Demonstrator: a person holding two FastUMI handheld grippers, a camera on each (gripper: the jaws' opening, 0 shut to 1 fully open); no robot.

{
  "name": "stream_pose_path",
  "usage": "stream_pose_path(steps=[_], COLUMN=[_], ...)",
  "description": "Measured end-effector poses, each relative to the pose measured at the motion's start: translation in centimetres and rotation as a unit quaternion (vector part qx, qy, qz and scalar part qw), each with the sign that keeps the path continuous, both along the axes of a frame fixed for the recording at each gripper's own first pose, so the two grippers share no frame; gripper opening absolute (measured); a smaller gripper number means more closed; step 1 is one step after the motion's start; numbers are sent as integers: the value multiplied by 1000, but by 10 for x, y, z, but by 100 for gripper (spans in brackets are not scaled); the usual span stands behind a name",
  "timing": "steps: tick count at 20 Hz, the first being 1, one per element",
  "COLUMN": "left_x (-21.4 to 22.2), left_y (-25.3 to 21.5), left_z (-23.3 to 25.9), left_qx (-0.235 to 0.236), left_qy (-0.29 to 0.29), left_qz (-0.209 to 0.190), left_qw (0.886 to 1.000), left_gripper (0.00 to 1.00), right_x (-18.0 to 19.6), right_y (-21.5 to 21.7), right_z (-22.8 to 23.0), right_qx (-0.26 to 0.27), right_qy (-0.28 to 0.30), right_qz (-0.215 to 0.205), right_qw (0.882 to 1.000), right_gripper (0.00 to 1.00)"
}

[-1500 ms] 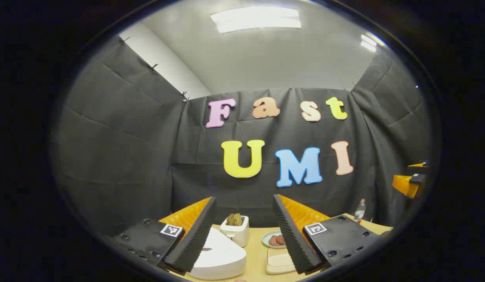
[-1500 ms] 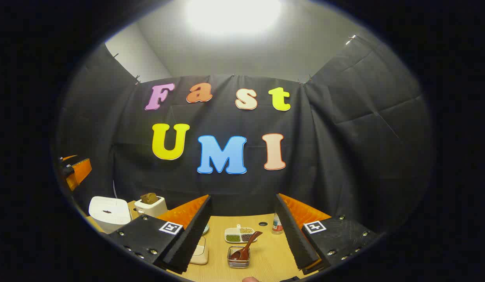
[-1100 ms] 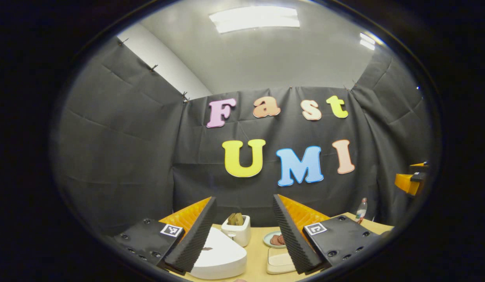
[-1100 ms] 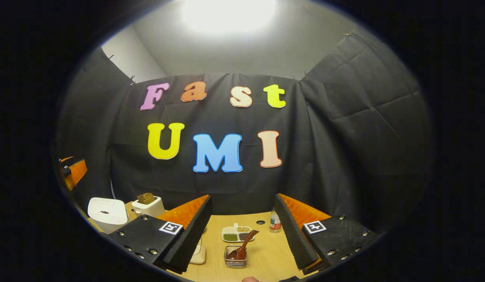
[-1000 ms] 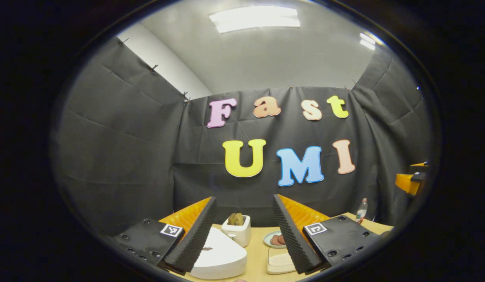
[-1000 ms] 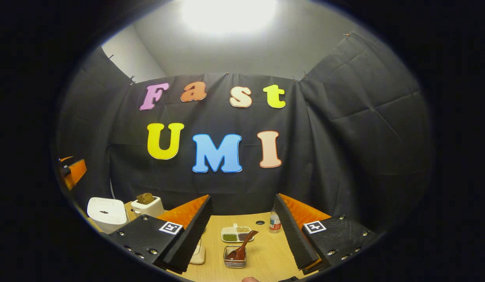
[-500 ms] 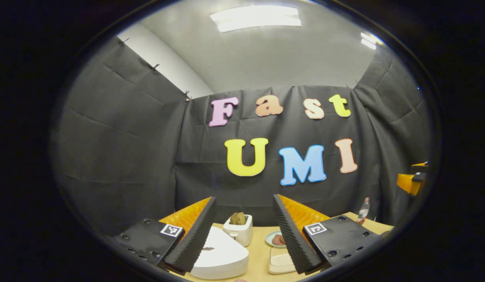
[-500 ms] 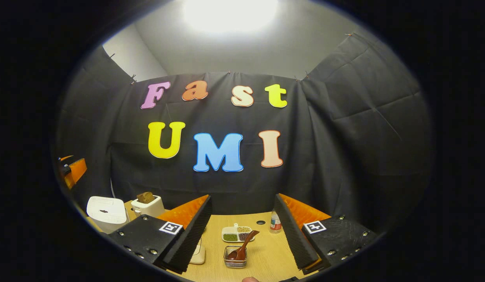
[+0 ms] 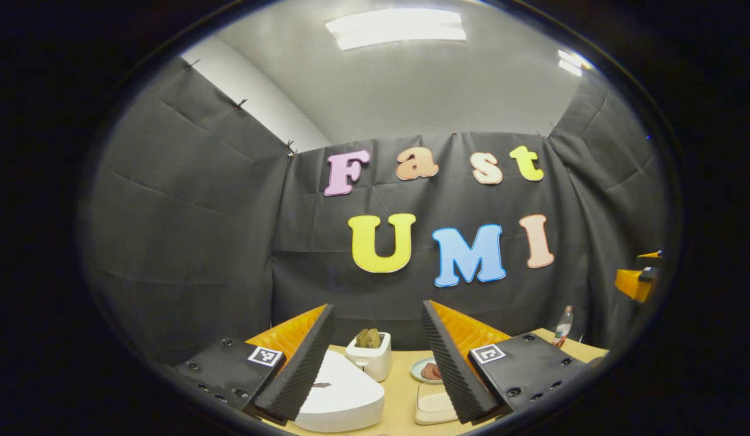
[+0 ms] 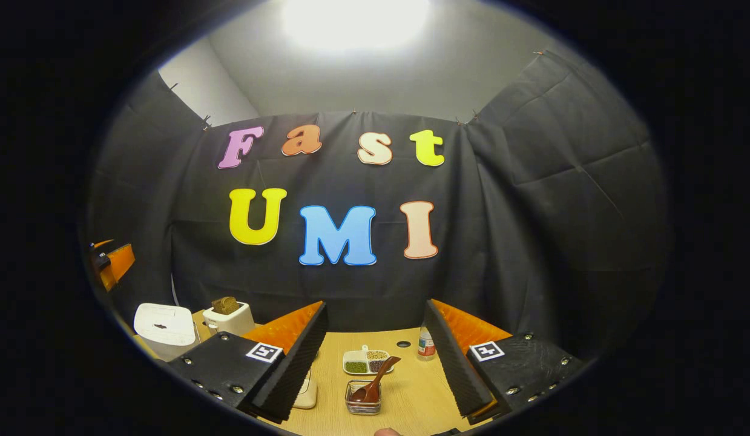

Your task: Close the left gripper, press the button to open the rice cooker; take a wooden spoon from the chopstick holder with the right hand, scoop a spoonful of rice and pour it into the rice cooker, then put the wooden spoon back into the chopstick holder.

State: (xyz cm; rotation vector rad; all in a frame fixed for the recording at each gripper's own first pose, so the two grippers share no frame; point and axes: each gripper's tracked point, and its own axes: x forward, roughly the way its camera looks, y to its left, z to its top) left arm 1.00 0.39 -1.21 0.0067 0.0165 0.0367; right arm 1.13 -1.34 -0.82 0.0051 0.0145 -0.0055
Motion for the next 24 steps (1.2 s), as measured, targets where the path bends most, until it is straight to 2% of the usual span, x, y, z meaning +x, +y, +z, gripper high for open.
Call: stream_pose_path(steps=[3, 4, 11, 13, 15, 21, 22, 24], left_x=[4, 5, 15, 18, 22, 45, 50, 59], left_y=[2, 2, 13, 29, 37, 72, 78, 91], left_z=[-5, -5, -6, -9, -14, -41, -49, -69], left_qx=[4, 6, 15, 16, 9, -5, -5, -6], left_qy=[8, 9, 10, 14, 19, 44, 50, 67], left_qz=[3, 4, 15, 38, 48, 64, 66, 71], left_qw=[1000, 1000, 1000, 999, 999, 997, 997, 995], left_gripper=[99, 94, 37, 20, 9, 8, 11, 8], right_x=[2, 2, 7, 7, 9, 9, 9, 8], right_y=[0, -1, 1, 2, 2, 4, 5, 7], right_z=[-1, -2, -2, -2, -1, -1, -1, -2], right_qx=[0, 0, 0, 0, -2, -6, -7, -11], right_qy=[1, 1, 1, 0, -3, -1, 0, 2], right_qz=[1, 1, 3, 4, 4, 0, -1, -2], right_qw=[1000, 1000, 1000, 1000, 1000, 1000, 1000, 1000], right_gripper=[97, 97, 97, 97, 97, 97, 97, 97])
